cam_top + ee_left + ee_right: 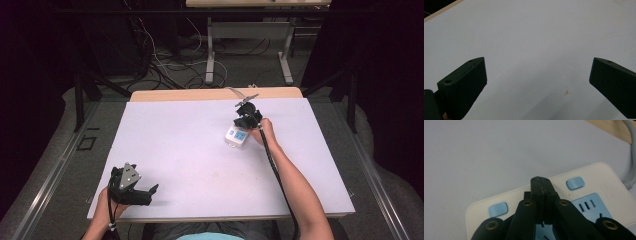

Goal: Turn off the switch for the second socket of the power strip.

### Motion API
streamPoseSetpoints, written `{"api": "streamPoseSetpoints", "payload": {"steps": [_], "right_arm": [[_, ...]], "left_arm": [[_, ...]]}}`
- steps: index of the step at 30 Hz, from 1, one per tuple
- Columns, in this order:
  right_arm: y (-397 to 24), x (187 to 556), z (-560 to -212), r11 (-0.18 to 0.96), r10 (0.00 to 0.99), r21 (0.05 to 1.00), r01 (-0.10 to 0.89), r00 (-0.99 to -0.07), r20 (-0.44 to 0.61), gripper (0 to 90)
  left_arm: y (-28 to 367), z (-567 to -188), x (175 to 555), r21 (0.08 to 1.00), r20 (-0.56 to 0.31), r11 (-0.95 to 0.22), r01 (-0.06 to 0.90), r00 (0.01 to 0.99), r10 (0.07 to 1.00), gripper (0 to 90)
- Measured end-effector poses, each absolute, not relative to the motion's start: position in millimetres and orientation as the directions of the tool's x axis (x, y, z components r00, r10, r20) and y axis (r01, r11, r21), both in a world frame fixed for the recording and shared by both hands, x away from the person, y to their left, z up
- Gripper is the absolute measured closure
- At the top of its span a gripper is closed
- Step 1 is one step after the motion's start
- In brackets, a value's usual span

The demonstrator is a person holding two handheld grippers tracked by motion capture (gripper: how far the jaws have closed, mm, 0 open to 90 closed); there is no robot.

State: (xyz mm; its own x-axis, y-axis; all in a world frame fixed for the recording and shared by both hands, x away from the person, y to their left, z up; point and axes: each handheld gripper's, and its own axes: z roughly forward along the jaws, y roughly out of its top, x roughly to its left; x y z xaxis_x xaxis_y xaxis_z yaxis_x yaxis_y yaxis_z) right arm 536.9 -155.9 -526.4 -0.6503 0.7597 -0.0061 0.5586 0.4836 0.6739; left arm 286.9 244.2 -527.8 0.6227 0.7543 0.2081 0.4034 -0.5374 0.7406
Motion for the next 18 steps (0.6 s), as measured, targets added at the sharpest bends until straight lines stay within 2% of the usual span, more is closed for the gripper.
{"api": "streamPoseSetpoints", "payload": {"steps": [18], "right_arm": [[-153.5,534.8,-523.1,0.493,0.759,0.681,0.542,-0.651,-0.031,90.0]], "left_arm": [[243.9,-528.0,286.9,0.740,0.210,-0.538,0.403,0.622,0.754,1.0]]}}
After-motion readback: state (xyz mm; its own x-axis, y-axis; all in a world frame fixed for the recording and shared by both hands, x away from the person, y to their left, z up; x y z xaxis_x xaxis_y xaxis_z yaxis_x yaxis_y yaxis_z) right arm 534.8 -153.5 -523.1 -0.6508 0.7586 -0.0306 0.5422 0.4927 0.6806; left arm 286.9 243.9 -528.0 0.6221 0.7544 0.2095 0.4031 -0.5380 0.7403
